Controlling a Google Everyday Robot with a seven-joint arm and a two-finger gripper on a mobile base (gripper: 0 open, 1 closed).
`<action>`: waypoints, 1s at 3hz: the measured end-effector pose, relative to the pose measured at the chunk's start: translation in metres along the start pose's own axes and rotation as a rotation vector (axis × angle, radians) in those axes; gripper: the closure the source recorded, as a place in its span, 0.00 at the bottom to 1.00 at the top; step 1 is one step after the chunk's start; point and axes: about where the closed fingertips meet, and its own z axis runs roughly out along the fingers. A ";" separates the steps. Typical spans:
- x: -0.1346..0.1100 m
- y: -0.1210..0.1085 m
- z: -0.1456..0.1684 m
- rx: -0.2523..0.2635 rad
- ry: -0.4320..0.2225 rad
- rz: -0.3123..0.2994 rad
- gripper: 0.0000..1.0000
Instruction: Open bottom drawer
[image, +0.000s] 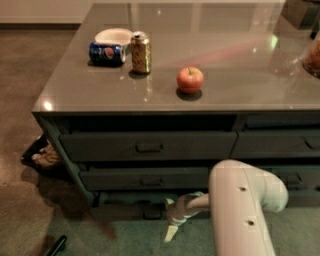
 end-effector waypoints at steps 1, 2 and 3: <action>-0.002 0.000 -0.003 0.000 0.000 0.000 0.00; 0.001 0.021 -0.013 -0.032 -0.002 0.037 0.00; 0.002 0.023 -0.009 -0.039 -0.002 0.041 0.00</action>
Offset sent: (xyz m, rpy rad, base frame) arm -0.2684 -0.0454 0.0179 0.0591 0.4867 -0.2313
